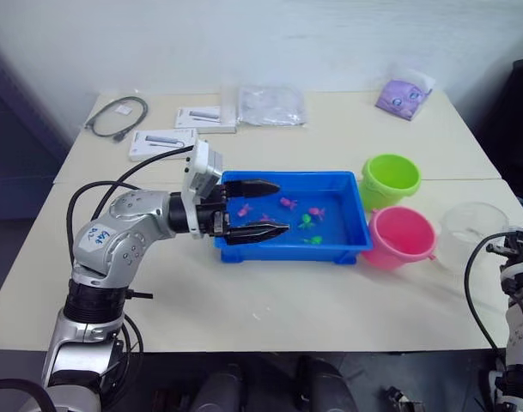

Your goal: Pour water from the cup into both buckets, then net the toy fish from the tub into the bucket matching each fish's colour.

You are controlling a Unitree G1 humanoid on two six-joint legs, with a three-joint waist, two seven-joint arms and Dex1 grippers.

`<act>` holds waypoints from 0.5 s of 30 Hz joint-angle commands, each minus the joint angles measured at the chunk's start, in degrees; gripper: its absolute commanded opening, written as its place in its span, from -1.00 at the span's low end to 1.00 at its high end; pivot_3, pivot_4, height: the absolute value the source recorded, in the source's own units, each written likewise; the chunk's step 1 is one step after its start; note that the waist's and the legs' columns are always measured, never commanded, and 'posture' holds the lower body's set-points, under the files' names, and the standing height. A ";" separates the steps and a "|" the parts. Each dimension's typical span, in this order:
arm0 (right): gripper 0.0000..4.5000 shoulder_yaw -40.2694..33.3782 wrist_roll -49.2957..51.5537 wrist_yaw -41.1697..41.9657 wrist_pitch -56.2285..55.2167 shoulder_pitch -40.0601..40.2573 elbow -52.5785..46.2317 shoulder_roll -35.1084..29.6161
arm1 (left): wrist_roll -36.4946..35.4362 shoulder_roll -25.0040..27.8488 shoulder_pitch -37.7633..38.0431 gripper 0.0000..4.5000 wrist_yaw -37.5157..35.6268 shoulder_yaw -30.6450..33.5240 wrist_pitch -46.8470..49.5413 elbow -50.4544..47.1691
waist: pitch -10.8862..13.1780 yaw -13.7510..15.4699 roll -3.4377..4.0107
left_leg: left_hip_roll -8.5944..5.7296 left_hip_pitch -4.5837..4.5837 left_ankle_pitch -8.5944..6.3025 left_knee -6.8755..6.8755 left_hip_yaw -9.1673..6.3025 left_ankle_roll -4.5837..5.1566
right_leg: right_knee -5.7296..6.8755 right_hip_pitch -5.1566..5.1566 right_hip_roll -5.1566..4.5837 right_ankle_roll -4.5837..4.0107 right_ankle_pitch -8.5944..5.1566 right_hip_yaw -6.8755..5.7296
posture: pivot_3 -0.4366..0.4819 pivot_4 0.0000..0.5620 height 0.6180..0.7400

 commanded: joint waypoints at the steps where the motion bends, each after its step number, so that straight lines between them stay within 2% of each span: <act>1: -1.00 -3.41 2.05 -1.15 -0.08 1.50 -2.68 0.40 | 0.27 0.42 -0.73 1.00 -0.86 0.08 -1.44 -1.37 | 0.00 -0.18 0.00 | -0.01 0.00 0.00 0.00 0.04 0.00 | -0.01 0.00 0.00 0.02 0.01 0.00 | -0.05 -0.47 0.92; 6: -1.00 -4.29 4.84 -2.01 4.12 4.27 -15.11 -0.31 | 2.63 0.96 -0.49 1.00 -3.04 -1.89 -3.74 -0.75 | -0.02 -0.39 0.13 | 0.02 0.02 0.00 -0.02 0.11 -0.01 | 0.06 -0.06 0.03 0.03 0.02 0.00 | -0.05 -0.47 0.92; 9: -1.00 -3.99 3.19 -1.17 7.60 7.12 -23.12 -3.73 | 3.68 0.34 -0.73 1.00 -3.24 -2.62 -4.76 0.23 | 0.01 -0.36 0.30 | 0.02 0.02 -0.01 -0.02 0.17 -0.01 | 0.08 -0.10 0.03 0.03 0.02 0.02 | -0.05 -0.47 0.92; 15: -1.00 -0.94 -0.99 1.03 10.93 9.78 -30.16 -8.53 | 4.84 -0.12 -1.31 1.00 -4.55 -3.87 -6.10 1.61 | 0.01 -0.31 0.33 | 0.03 0.03 -0.01 -0.03 0.21 -0.01 | 0.10 -0.12 0.06 0.03 0.02 0.00 | -0.05 -0.47 0.92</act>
